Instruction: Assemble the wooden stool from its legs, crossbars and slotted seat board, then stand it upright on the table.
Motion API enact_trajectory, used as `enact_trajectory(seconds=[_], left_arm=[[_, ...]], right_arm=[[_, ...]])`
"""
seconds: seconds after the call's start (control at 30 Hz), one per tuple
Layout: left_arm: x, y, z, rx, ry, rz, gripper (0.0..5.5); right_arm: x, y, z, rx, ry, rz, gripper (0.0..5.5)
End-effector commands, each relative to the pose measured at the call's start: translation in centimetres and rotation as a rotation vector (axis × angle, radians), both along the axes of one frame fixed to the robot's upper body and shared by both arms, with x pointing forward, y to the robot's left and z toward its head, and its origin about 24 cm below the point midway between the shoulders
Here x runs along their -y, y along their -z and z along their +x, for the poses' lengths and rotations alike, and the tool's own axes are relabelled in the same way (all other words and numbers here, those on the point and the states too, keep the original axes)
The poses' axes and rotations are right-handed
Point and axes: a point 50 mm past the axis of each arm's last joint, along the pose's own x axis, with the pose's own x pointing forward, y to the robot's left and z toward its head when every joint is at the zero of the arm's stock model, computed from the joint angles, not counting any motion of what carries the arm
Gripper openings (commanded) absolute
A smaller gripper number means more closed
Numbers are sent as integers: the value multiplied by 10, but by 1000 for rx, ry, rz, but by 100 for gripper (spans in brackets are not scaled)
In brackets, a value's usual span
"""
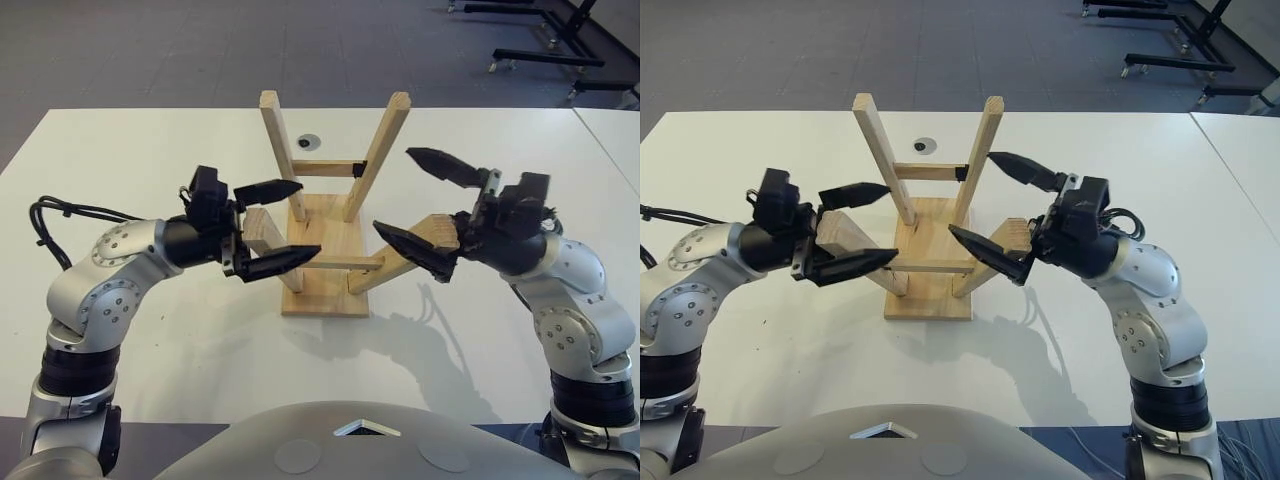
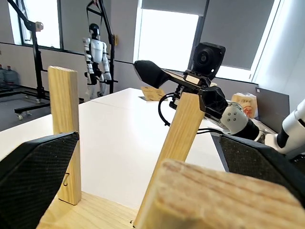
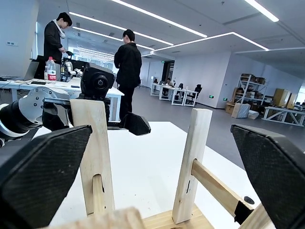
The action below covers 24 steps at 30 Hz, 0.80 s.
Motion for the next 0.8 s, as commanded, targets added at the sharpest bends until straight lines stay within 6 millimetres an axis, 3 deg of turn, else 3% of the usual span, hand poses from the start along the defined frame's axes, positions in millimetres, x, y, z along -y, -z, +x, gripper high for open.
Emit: enact_trajectory(seconds=[0.03, 0.17, 0.27, 0.4, 0.6, 0.67, 0.73, 0.8], left_arm=[[-14, -14, 1, 55, -62, -57, 540], [-25, -27, -5, 75, -87, -168, 540], [-31, -40, -6, 108, -156, -256, 540], [-25, -55, -9, 164, -204, -308, 540], [-9, -85, -13, 200, -113, -383, 540], [-3, -74, -15, 92, -45, -344, 540], [5, -52, -15, -41, 28, -287, 540], [21, -3, 1, -224, -6, -103, 540]], right_arm=[[9, -8, -4, -8, -14, 59, 537], [21, -17, -10, -54, -63, 142, 537], [26, -40, -10, -5, -4, 296, 537], [8, -74, -16, 38, -124, 384, 537], [-11, -103, -18, 61, -289, 446, 537], [-18, -82, -16, -30, -313, 340, 537], [-27, -42, -15, -151, -317, 142, 537], [-36, 8, -14, -321, -337, -9, 537]])
